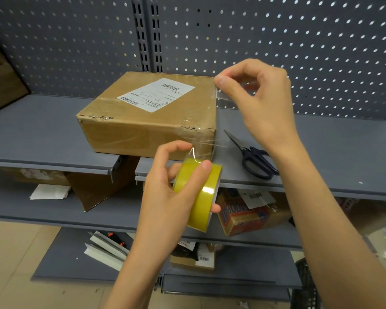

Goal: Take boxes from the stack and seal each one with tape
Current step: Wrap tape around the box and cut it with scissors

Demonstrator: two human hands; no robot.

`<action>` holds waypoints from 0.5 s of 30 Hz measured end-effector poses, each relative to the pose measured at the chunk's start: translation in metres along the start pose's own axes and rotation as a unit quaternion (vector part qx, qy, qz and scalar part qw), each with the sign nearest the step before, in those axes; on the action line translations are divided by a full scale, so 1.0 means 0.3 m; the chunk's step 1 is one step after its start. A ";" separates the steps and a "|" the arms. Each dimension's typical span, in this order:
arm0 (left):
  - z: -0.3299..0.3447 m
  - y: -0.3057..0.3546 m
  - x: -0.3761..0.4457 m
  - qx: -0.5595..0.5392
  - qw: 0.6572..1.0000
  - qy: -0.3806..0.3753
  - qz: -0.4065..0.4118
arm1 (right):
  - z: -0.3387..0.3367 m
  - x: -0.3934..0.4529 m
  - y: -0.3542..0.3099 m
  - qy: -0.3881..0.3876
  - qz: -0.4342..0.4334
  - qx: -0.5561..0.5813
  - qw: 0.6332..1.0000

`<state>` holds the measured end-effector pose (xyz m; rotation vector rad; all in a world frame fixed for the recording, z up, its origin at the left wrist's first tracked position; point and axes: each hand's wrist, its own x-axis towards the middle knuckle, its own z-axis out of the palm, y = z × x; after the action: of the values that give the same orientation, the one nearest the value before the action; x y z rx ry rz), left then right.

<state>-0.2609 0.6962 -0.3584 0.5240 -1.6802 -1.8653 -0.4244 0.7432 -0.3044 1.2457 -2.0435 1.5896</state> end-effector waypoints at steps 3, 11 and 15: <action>0.003 0.001 0.003 0.002 1.000 0.004 -0.005 | 0.006 -0.001 0.002 -0.001 -0.006 -0.001 1.000; 0.005 0.001 0.001 -0.004 1.000 0.013 -0.016 | 0.013 0.005 0.023 -0.001 -0.008 0.005 1.000; 0.009 -0.001 0.000 -0.008 0.999 0.013 -0.028 | 0.018 0.005 0.051 -0.008 0.005 0.005 1.000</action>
<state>-0.2625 0.6983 -0.3582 0.5922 -1.6475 -1.9013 -0.4351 0.7383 -0.3154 1.2586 -2.0576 1.6004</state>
